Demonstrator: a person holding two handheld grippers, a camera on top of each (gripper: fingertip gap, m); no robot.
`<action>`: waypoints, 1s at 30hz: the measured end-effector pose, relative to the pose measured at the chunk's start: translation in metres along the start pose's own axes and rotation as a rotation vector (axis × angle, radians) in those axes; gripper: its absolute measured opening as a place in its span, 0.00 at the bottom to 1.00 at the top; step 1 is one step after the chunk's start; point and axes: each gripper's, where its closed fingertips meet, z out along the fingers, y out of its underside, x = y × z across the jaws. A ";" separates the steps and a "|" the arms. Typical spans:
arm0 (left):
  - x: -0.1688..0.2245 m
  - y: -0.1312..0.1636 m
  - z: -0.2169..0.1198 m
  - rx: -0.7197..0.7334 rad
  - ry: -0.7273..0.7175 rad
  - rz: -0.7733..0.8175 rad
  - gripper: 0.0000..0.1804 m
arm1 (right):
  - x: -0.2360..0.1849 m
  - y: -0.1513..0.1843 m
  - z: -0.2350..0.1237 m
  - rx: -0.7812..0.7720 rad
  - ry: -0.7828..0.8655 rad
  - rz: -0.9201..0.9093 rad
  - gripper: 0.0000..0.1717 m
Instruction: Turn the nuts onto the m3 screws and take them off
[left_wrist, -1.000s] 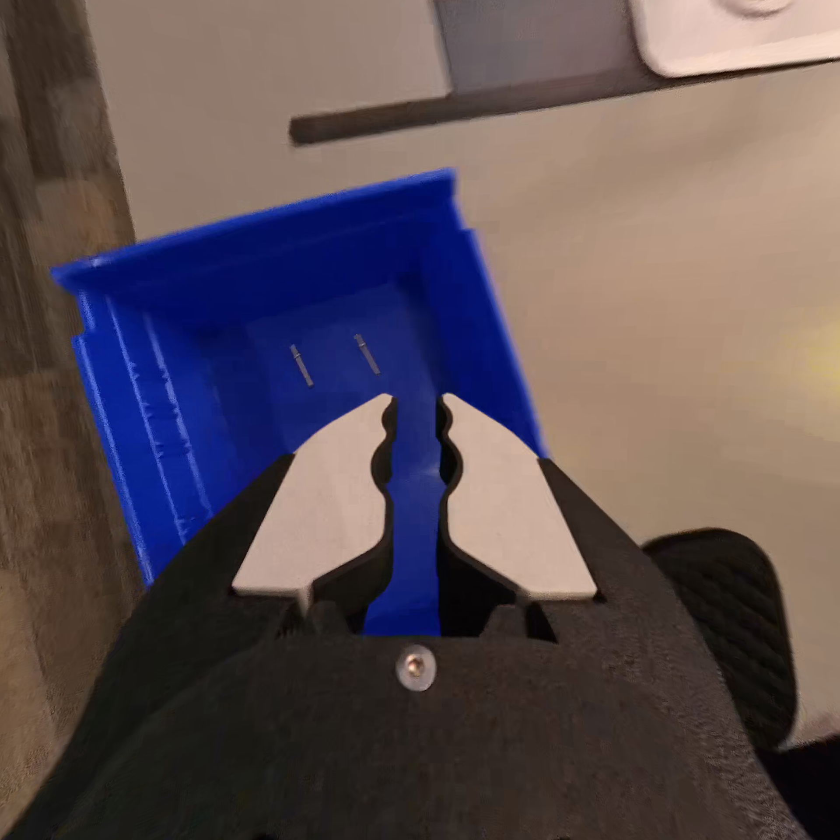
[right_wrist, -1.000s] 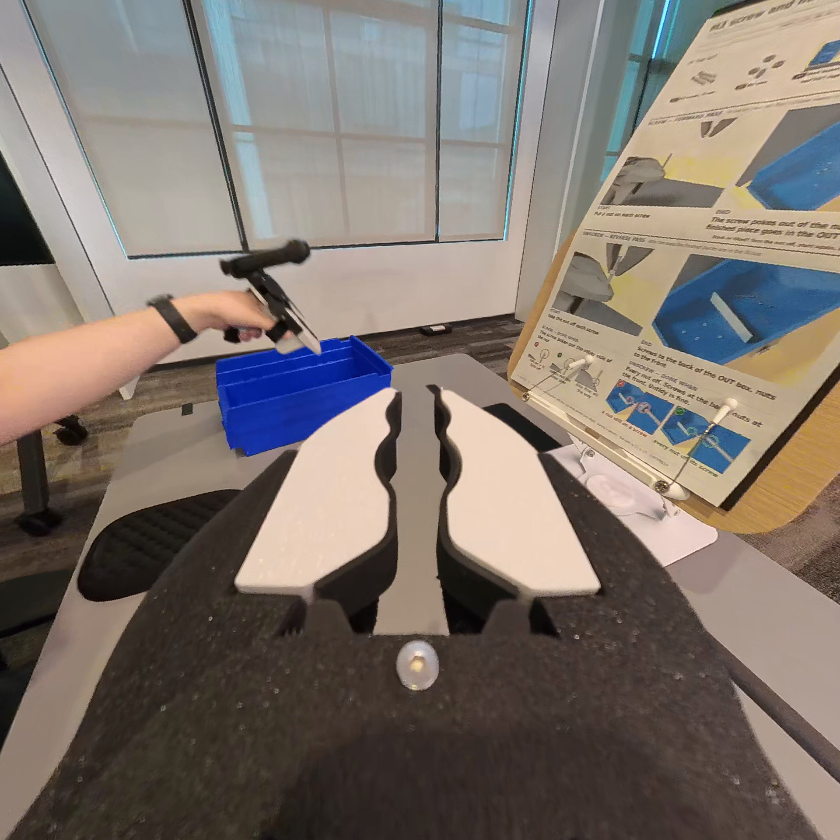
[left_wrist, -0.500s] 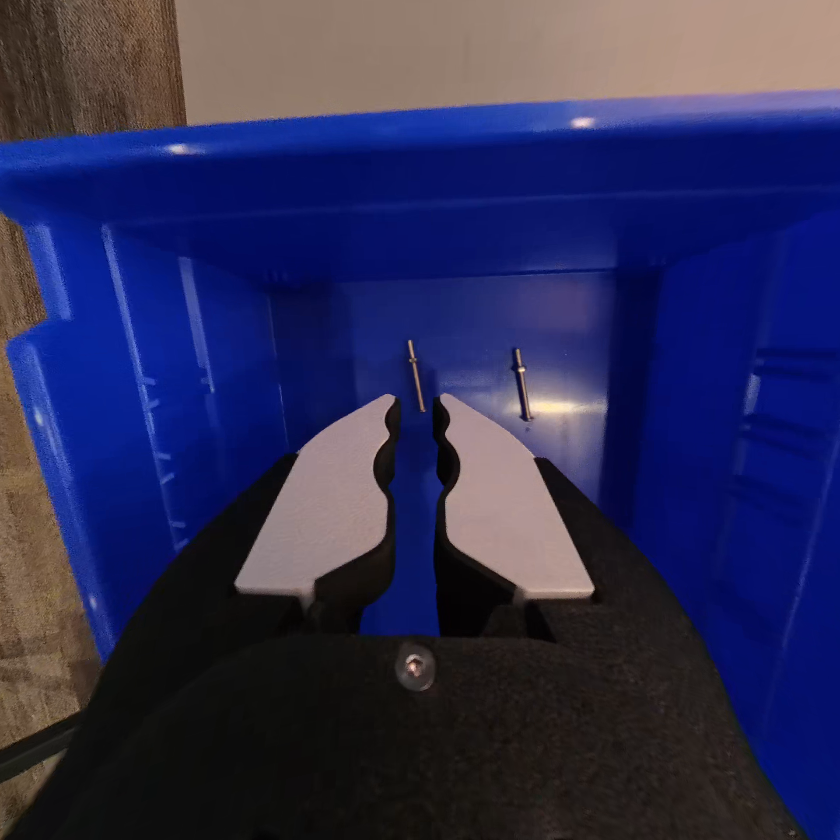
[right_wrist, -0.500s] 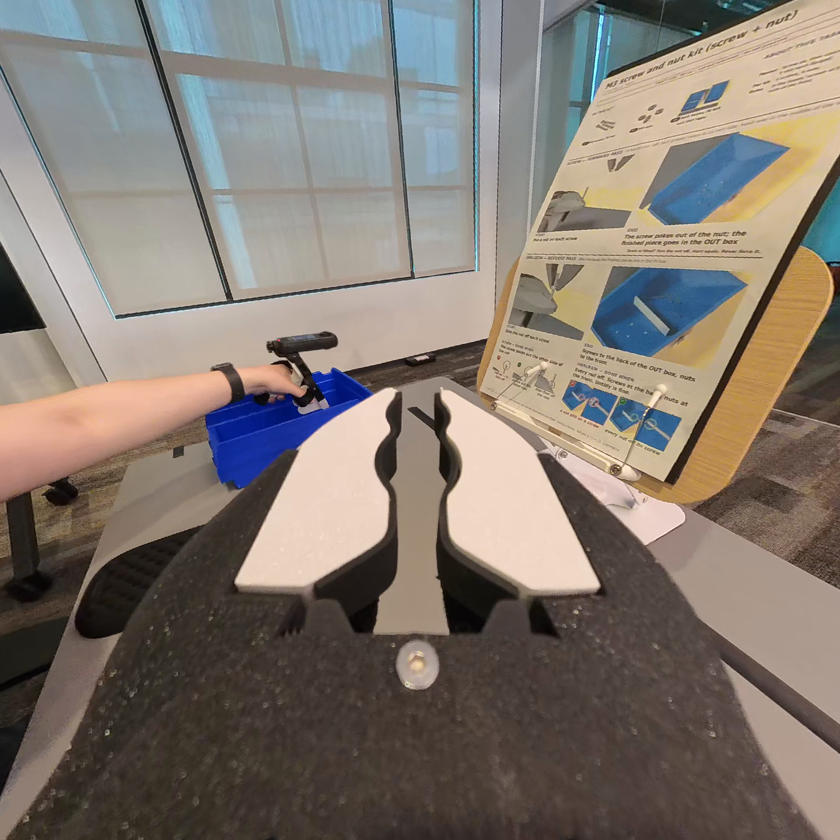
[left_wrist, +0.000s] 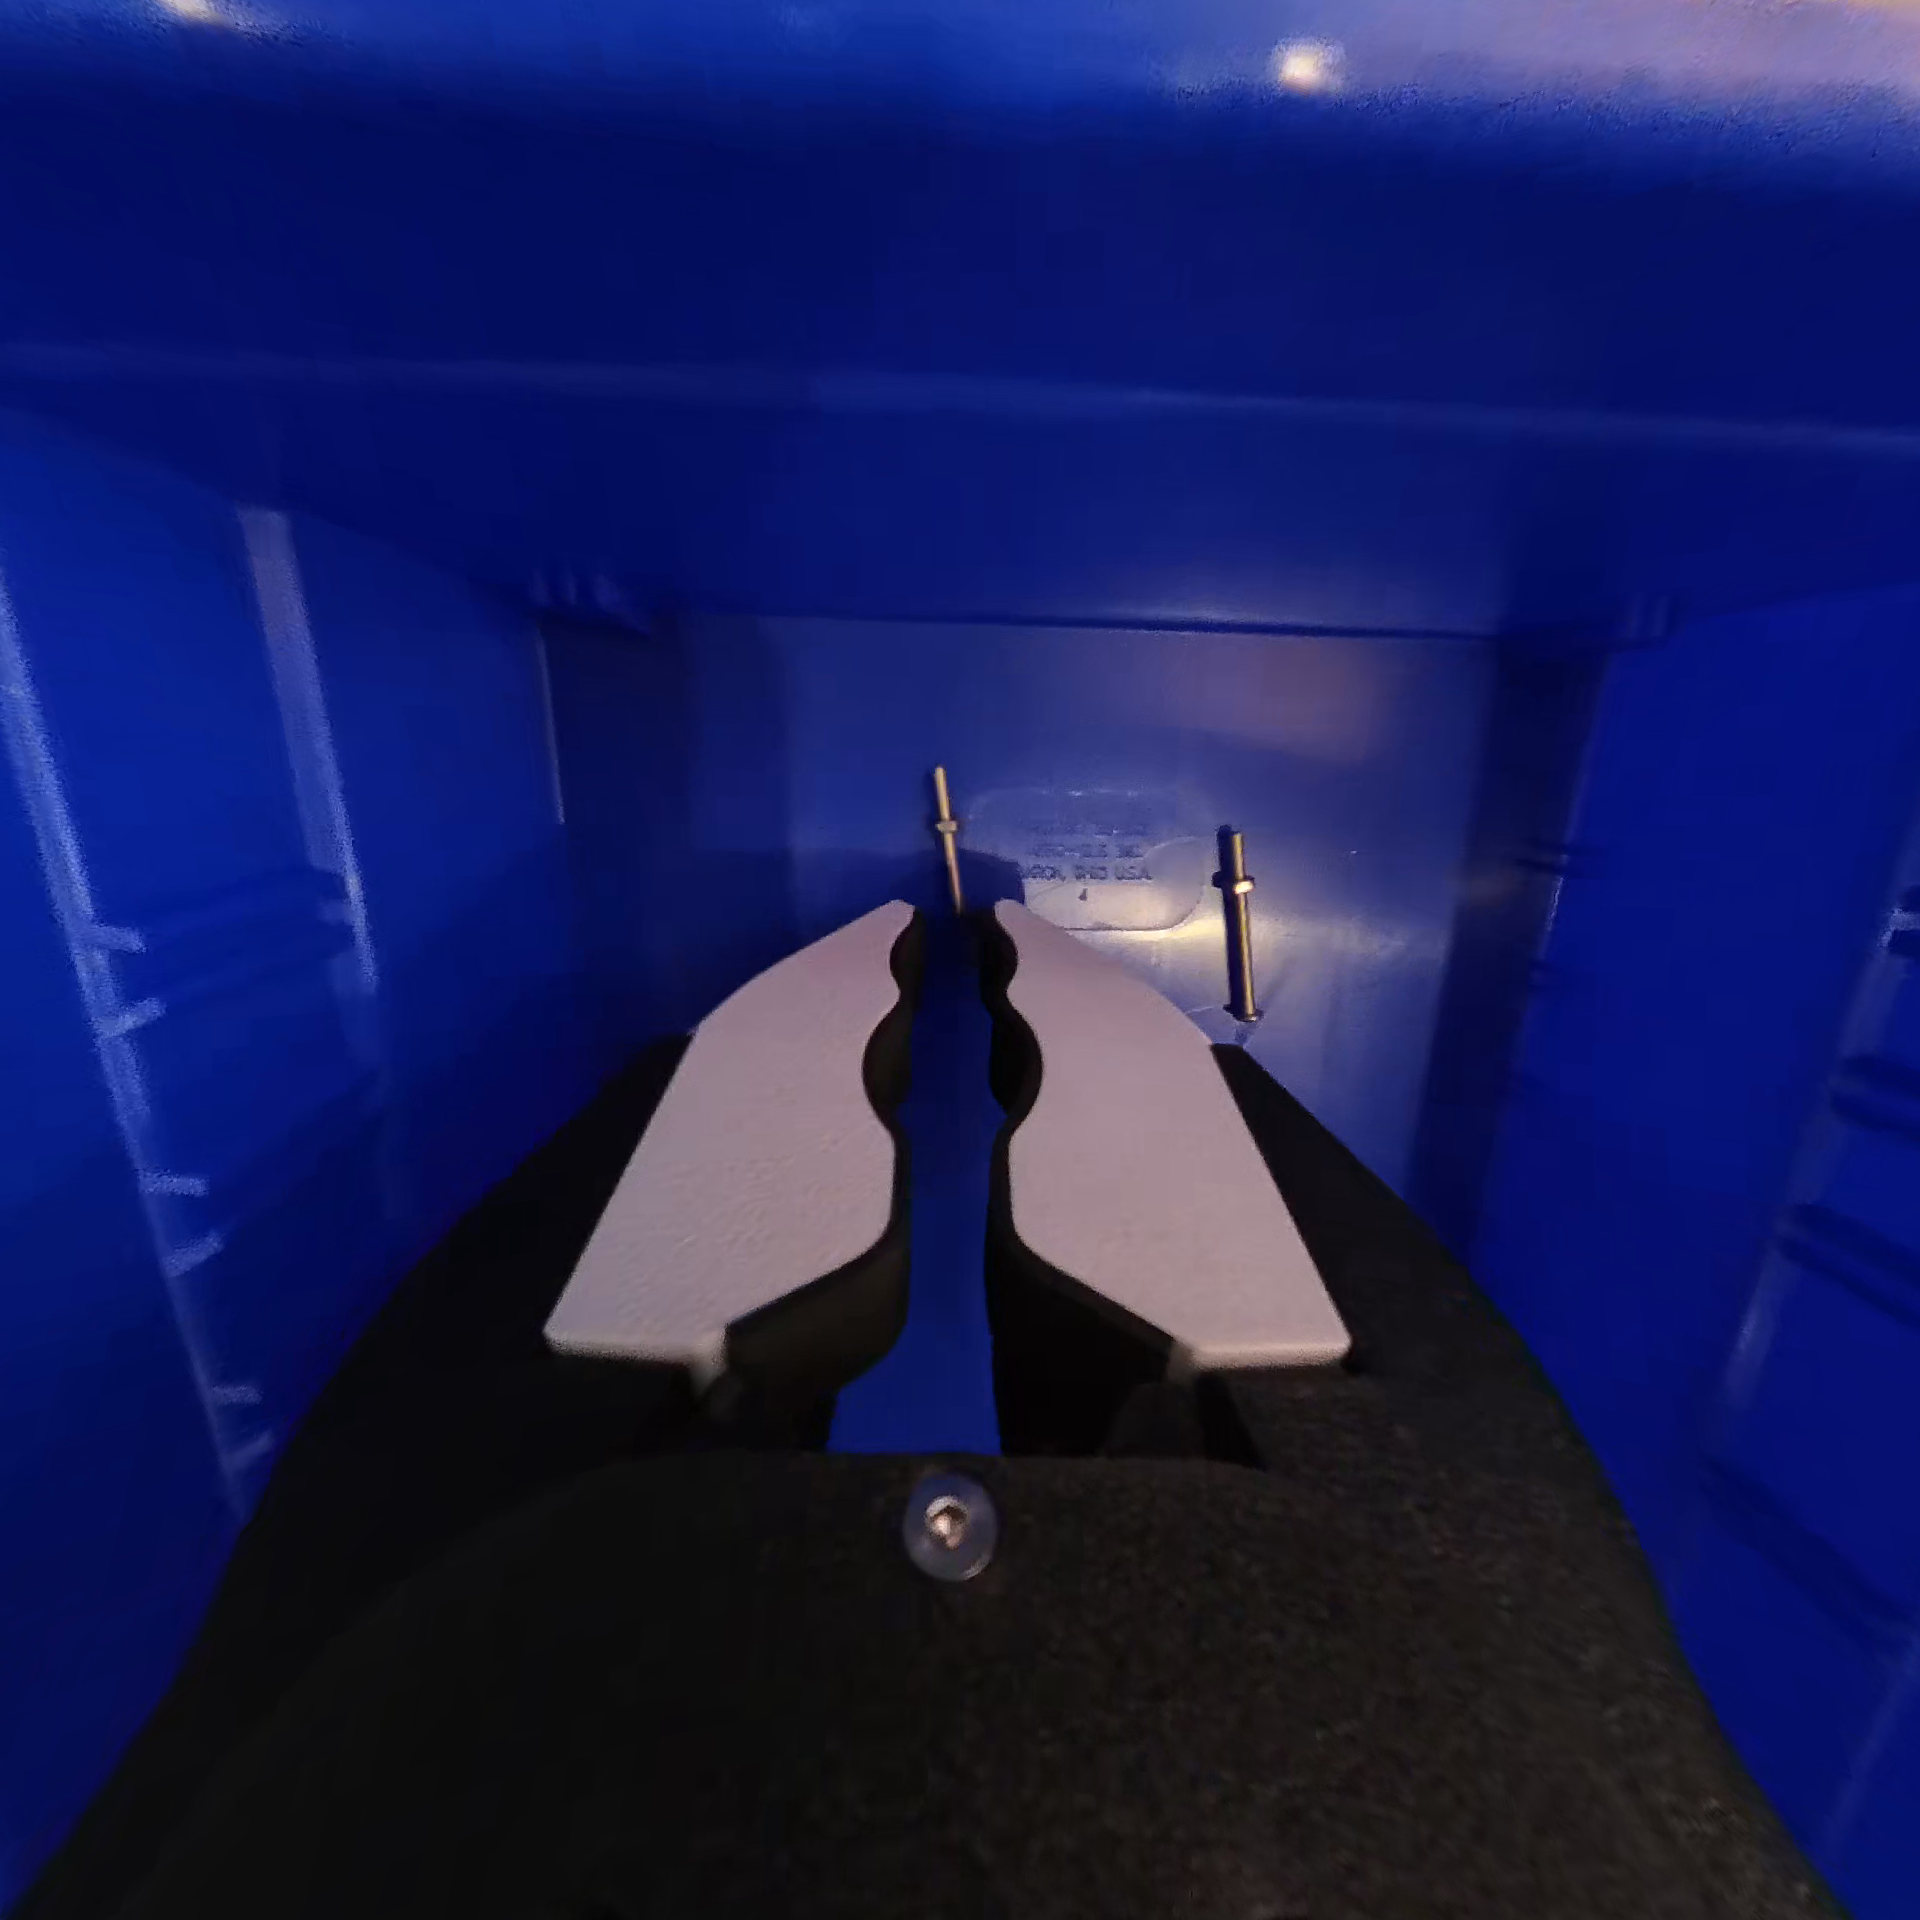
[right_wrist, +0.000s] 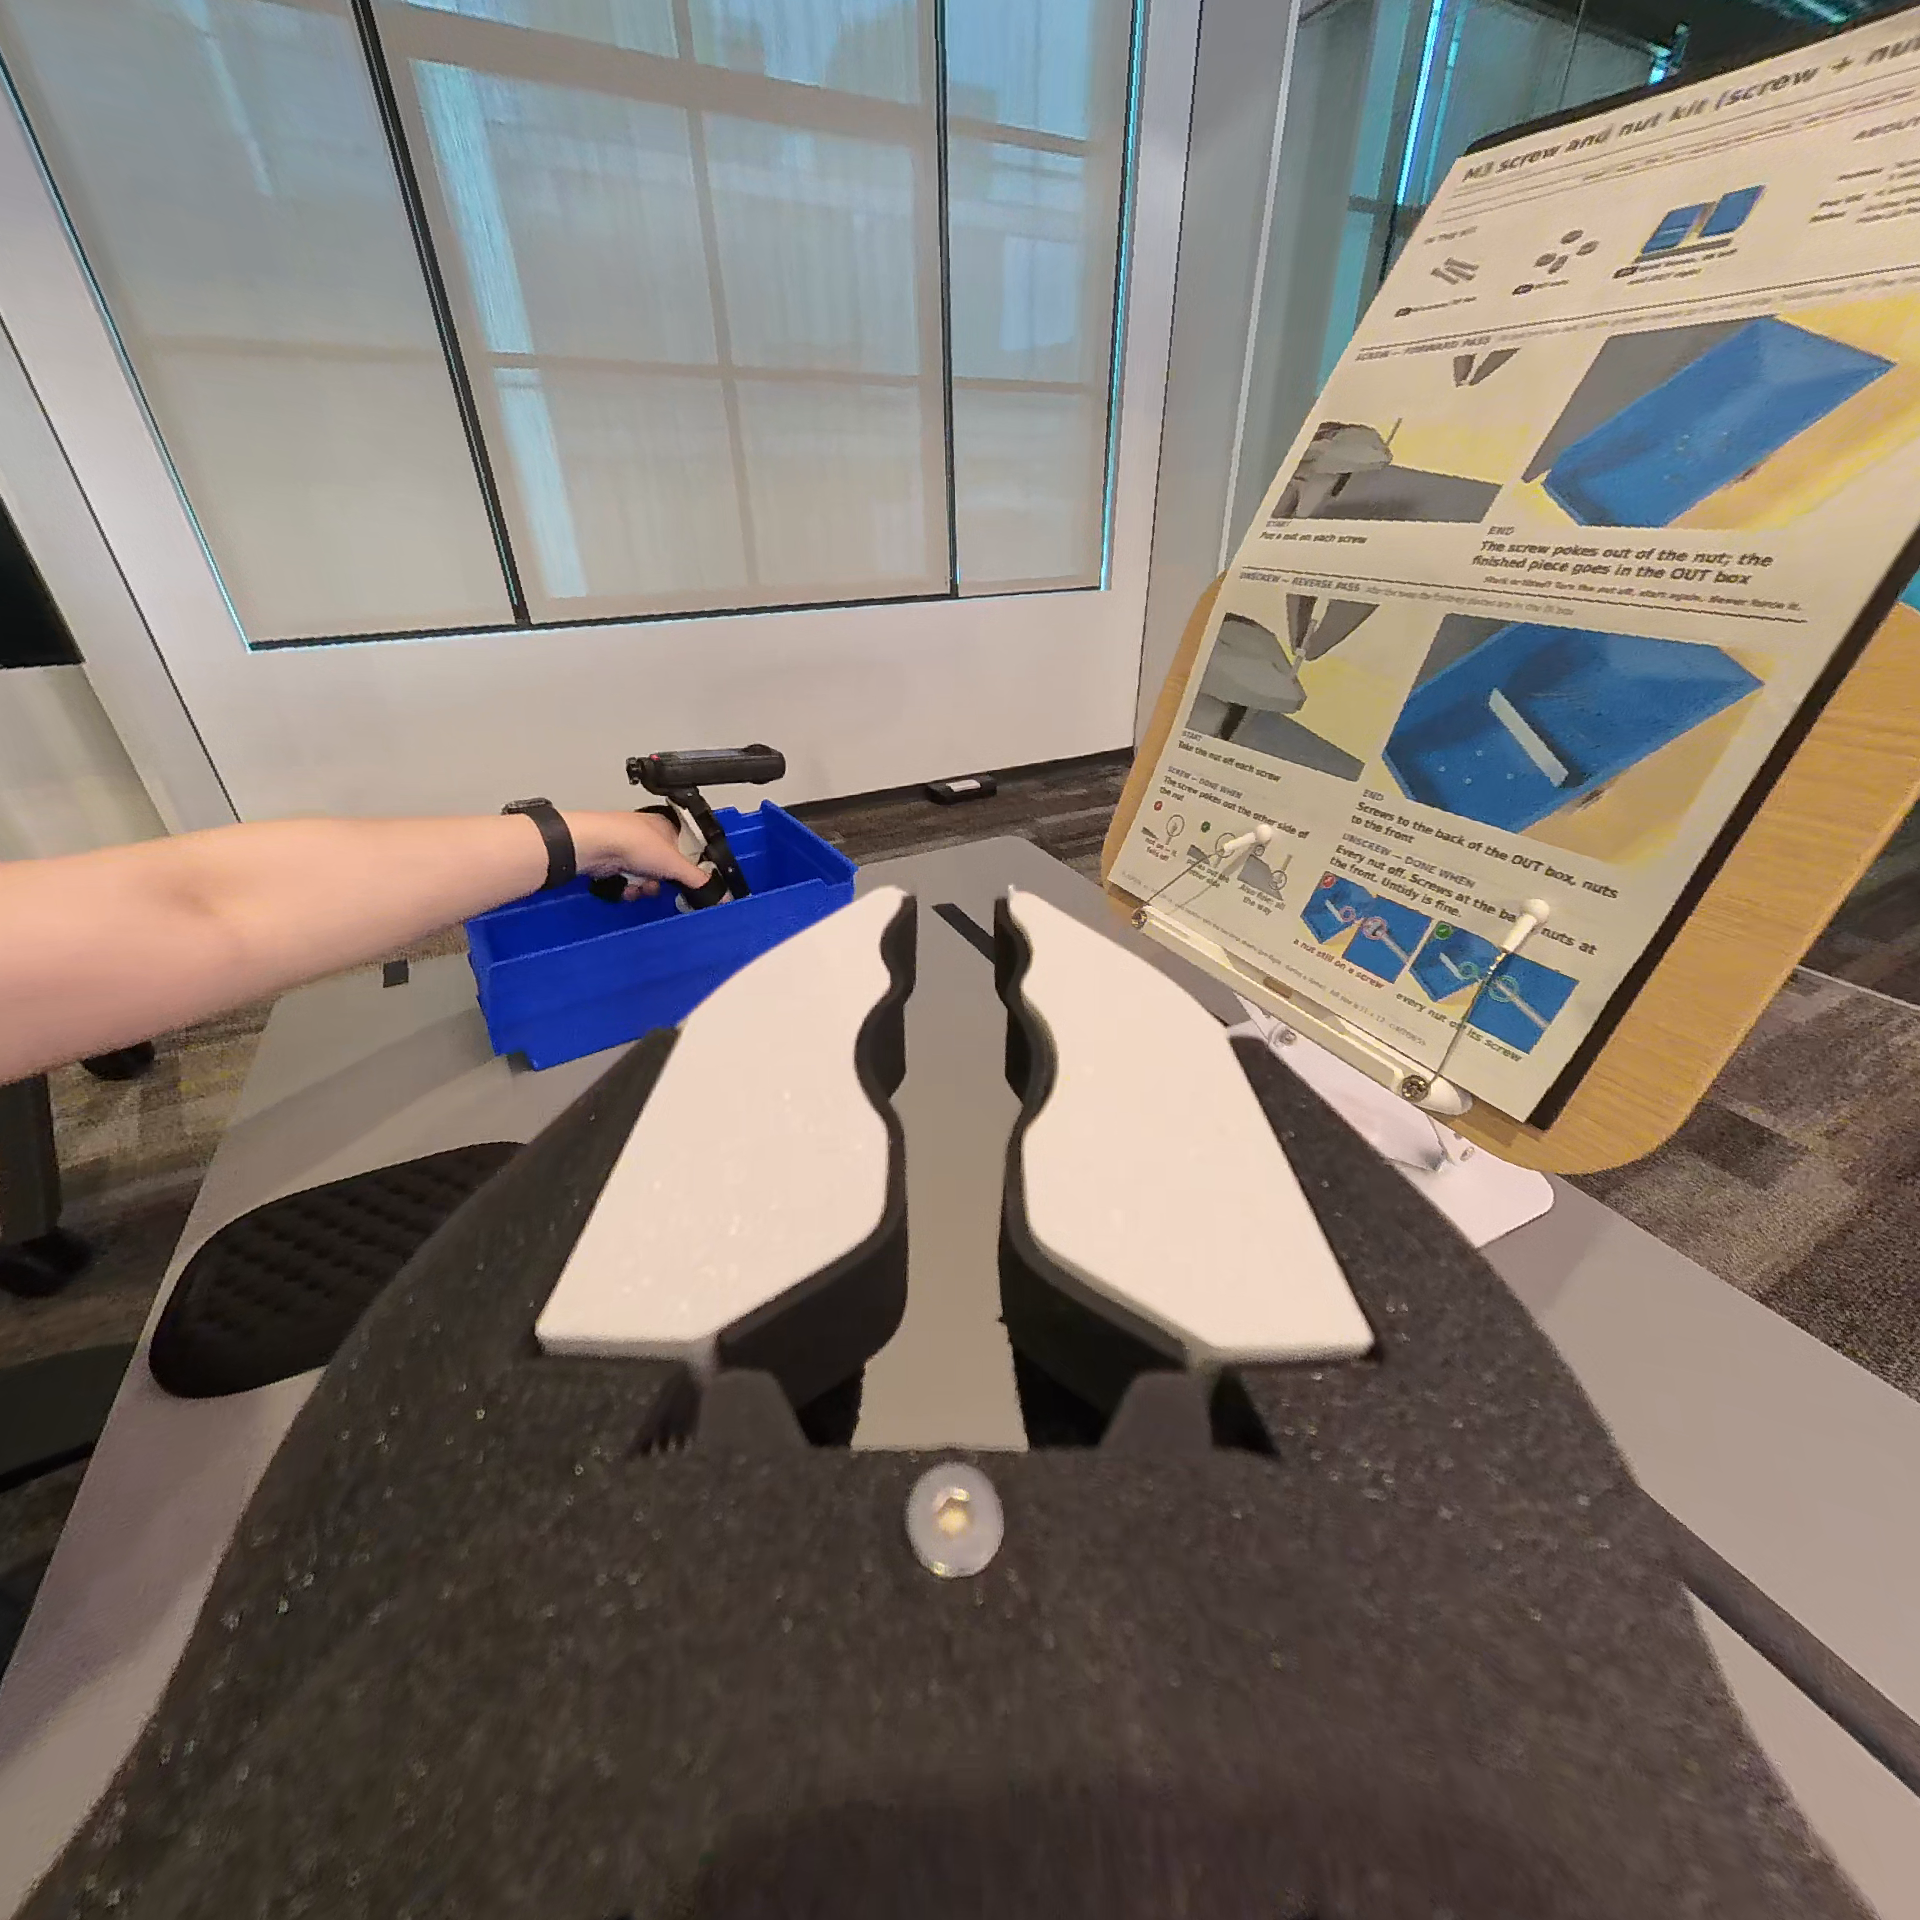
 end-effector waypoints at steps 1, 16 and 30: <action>0.000 0.000 0.000 0.000 -0.004 0.002 0.05 | 0.000 0.001 0.001 -0.005 0.002 -0.002 0.08; -0.004 -0.010 -0.036 0.230 -0.026 0.058 0.02 | 0.009 0.011 0.004 -0.014 -0.001 0.043 0.08; 0.377 0.045 -0.313 0.919 1.184 0.544 0.01 | -0.071 0.005 0.065 0.052 -0.279 -0.007 0.08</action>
